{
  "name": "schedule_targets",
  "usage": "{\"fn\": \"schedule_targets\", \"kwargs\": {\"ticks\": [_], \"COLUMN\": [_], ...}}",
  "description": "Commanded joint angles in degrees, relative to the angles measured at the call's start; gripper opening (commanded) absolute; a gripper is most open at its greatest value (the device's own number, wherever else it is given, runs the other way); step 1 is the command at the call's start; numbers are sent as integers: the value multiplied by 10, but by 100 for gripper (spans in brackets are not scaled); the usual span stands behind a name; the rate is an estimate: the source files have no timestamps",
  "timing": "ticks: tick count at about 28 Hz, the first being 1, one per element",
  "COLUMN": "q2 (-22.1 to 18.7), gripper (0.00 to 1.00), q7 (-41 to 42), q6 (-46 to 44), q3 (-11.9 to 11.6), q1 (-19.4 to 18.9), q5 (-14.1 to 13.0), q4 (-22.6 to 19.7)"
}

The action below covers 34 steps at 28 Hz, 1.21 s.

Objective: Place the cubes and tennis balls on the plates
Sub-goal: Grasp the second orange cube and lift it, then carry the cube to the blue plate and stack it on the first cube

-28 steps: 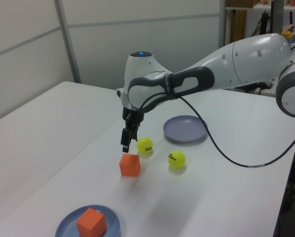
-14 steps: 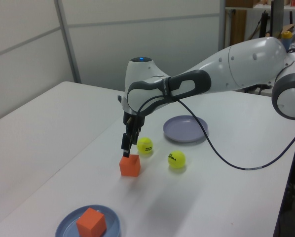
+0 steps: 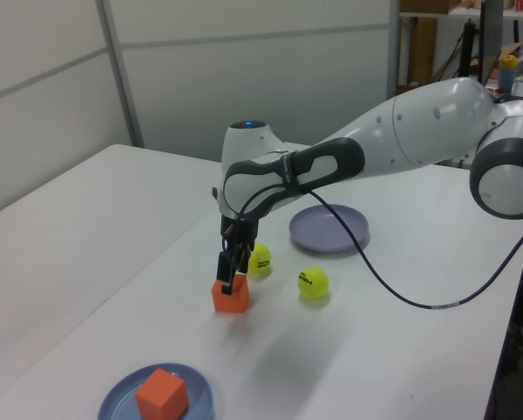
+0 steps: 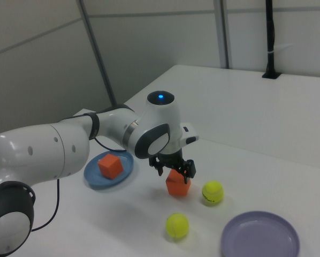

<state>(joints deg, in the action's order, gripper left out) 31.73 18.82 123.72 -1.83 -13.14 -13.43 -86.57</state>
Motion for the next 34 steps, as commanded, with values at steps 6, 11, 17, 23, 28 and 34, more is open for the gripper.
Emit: {"fn": "schedule_targets", "kwargs": {"ticks": [6,11,17,23,28,34], "q2": [15,44,47,22,-24,-62], "gripper": [100,100,97,0,0,0], "q7": [-8,-19,-27,-48,-50,-100], "q6": [0,70,83,81,72,37], "q3": [-15,-11,-10,-8,-6,37], "q1": [-8,-15,-25,-30,-49,-66], "q5": [-15,-11,-9,-11,-12,-1], "q4": [3,2,3,3,2,2]}}
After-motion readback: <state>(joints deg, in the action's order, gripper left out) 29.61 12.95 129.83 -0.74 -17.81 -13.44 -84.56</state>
